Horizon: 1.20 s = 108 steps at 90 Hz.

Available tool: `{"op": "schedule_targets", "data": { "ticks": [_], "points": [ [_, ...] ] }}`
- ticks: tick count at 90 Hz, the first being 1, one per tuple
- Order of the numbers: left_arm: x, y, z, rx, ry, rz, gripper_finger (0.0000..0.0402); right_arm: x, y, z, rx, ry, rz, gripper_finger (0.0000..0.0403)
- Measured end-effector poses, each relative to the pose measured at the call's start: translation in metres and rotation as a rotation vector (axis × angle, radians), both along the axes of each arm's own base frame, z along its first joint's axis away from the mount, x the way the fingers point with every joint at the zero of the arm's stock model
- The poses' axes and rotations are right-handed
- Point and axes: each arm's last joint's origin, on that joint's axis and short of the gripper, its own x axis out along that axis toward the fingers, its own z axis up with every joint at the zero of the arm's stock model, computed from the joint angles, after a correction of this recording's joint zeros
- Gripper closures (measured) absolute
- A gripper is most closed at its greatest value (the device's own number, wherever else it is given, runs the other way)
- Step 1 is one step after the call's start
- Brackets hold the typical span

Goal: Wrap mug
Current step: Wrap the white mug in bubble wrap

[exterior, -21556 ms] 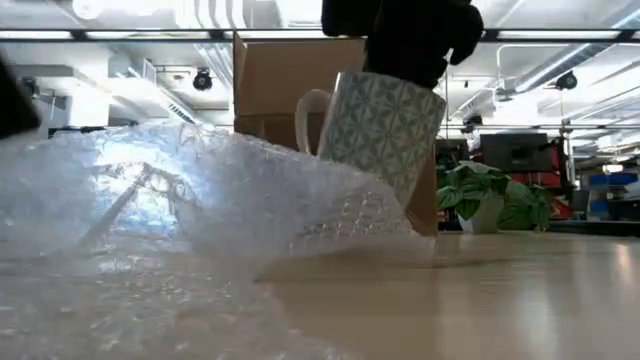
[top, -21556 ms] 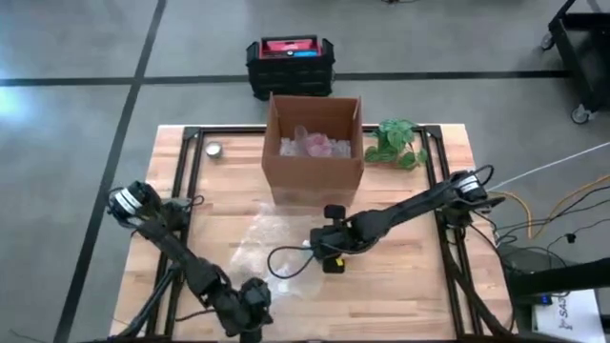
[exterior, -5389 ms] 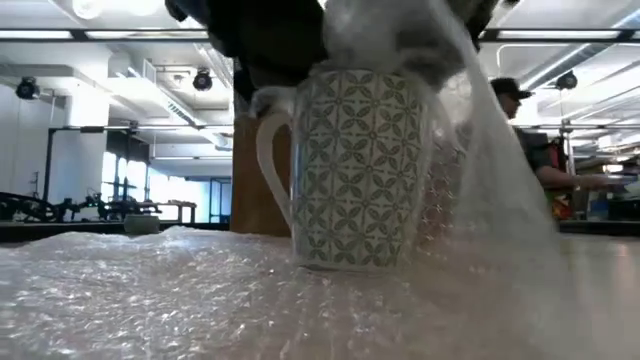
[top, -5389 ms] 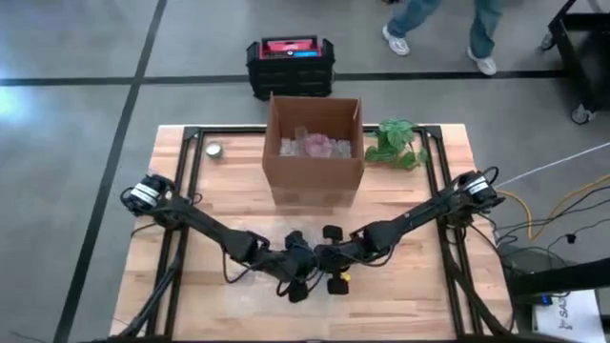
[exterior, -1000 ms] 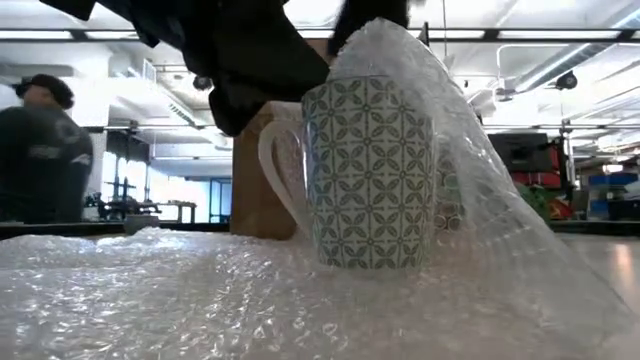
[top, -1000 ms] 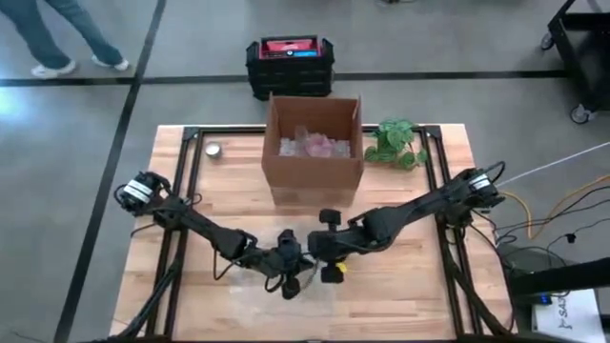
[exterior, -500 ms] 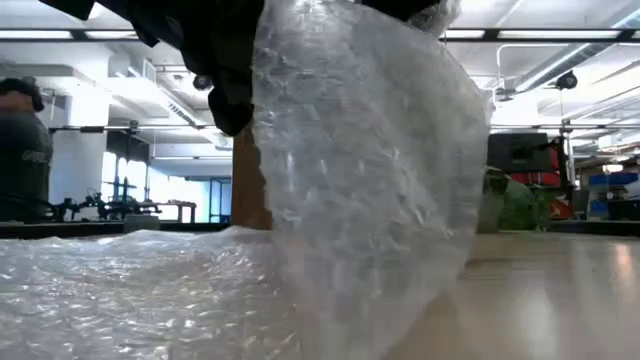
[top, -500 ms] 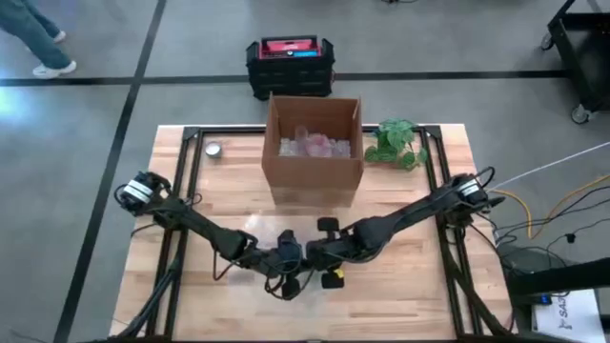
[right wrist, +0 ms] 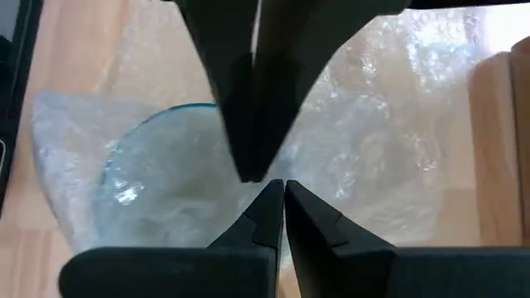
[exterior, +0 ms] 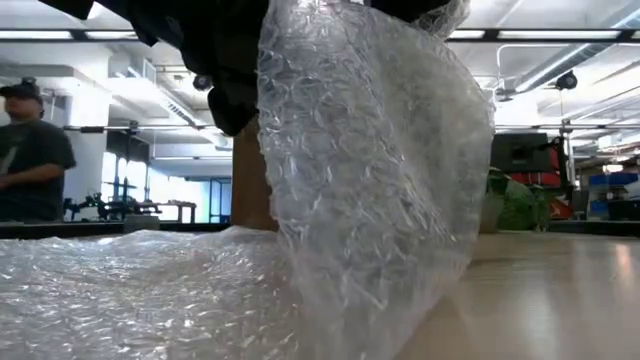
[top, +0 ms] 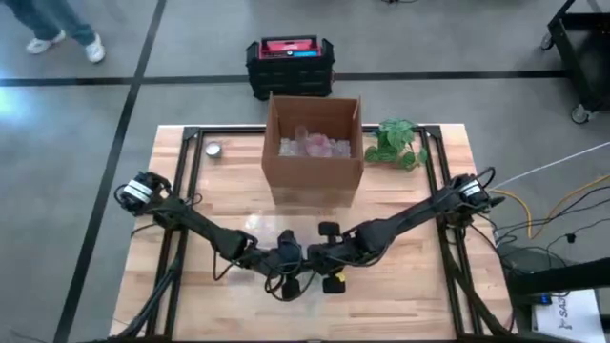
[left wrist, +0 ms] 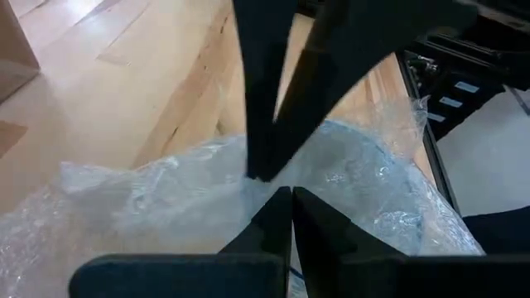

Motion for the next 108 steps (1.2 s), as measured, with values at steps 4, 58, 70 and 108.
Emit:
{"op": "schedule_targets", "data": {
  "ticks": [4,58,70,108],
  "points": [
    [0.000,0.000,0.000,0.000,-0.001,0.000,0.0402,-0.001,0.002,-0.001,0.001,0.002,0.001,0.0403],
    [0.000,0.000,0.001,-0.003,-0.009,0.004,0.0402,-0.009,0.002,-0.037,0.062,-0.008,-0.060,0.0403],
    [0.001,0.000,0.001,-0.004,-0.010,0.003,0.0402,-0.005,0.005,-0.047,0.105,0.015,-0.037,0.0403],
    [0.000,0.000,0.000,-0.001,-0.003,0.002,0.0402,-0.007,0.006,0.025,0.165,-0.060,0.043,0.0403]
  ]
}}
